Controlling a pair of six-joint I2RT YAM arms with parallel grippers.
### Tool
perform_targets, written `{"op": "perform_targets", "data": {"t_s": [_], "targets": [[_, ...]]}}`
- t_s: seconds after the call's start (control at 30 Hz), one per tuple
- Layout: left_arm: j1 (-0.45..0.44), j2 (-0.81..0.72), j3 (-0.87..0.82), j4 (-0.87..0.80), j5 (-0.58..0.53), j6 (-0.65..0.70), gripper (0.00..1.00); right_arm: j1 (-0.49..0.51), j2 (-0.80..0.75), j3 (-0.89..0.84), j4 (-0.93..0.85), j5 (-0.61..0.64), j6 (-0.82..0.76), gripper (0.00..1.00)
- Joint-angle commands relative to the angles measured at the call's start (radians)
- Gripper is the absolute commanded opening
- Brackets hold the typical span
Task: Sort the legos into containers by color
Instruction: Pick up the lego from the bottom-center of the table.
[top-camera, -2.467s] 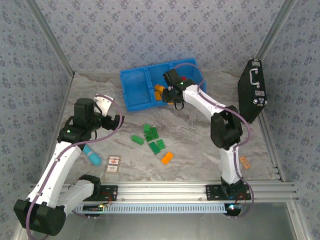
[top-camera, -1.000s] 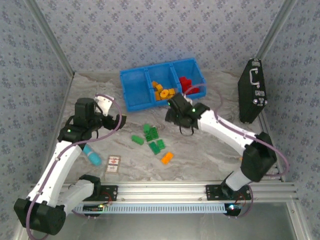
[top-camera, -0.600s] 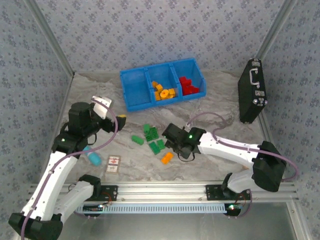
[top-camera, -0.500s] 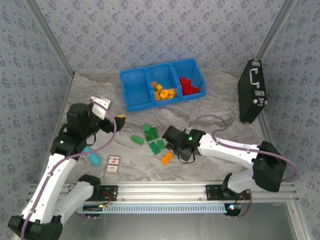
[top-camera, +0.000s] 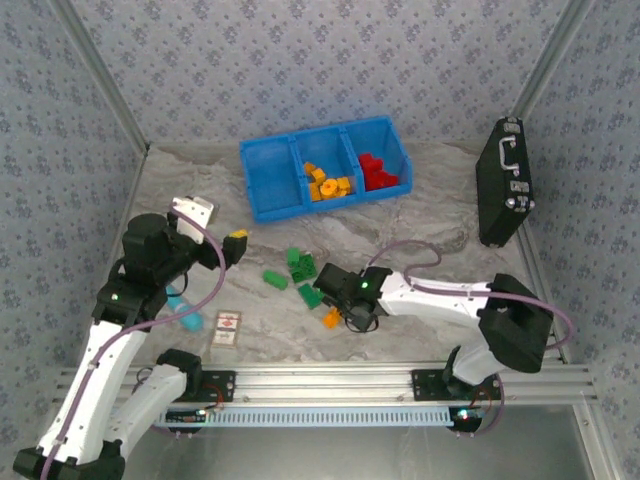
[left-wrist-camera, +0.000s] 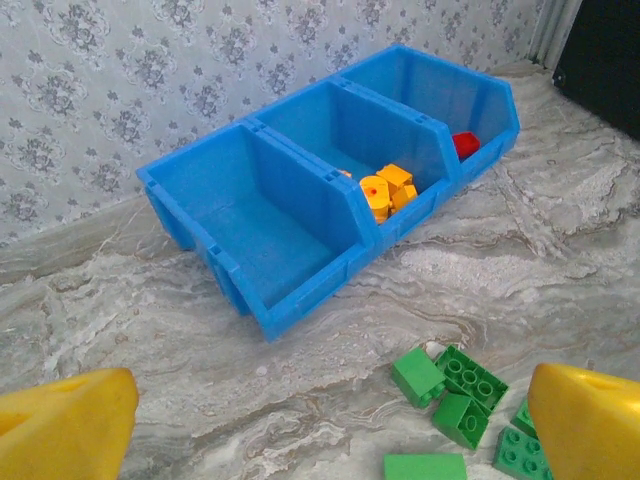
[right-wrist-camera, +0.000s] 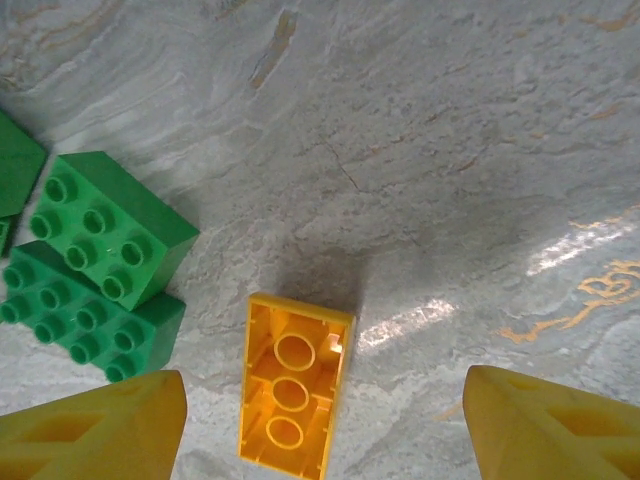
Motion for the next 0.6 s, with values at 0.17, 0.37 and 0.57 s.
{"op": "perform_targets", "data": {"t_s": [0.17, 0.37, 0.57], "targets": [[-0.005, -0.032, 0.014, 0.032, 0.01, -0.002, 1.0, -0.014, 0.102, 0.044, 0.016, -0.054, -0.04, 0.8], [-0.005, -0.023, 0.014, 0.033, 0.01, -0.005, 1.0, -0.022, 0.154, 0.044, 0.019, -0.093, -0.059, 0.65], [-0.005, -0.01, 0.012, 0.033, 0.009, -0.003, 1.0, -0.031, 0.167, 0.043, 0.012, -0.114, -0.085, 0.49]]}}
